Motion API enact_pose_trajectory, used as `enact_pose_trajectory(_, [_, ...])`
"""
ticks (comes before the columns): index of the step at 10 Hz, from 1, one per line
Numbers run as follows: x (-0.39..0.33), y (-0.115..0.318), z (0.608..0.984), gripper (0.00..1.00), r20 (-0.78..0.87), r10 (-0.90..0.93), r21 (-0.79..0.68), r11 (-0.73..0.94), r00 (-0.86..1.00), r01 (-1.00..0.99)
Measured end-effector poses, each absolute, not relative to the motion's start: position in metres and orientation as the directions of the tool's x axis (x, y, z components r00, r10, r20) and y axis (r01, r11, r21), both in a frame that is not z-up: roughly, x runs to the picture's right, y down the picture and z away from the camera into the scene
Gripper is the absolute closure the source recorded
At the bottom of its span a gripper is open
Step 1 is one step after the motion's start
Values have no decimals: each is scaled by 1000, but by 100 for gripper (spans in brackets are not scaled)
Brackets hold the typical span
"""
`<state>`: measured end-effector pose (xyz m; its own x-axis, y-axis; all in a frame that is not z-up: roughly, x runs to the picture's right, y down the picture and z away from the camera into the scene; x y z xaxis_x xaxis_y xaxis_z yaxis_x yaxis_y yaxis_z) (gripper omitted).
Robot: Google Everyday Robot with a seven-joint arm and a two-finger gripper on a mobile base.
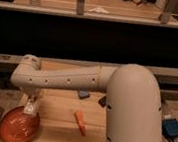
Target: Place the bottle in the ceramic bowl
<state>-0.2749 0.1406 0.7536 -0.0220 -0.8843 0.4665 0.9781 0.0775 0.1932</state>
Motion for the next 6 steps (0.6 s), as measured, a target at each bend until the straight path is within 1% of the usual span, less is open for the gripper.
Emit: enact_pose_trajectory(6, [-285, 141, 748, 100, 462, -885, 221, 50, -59, 974])
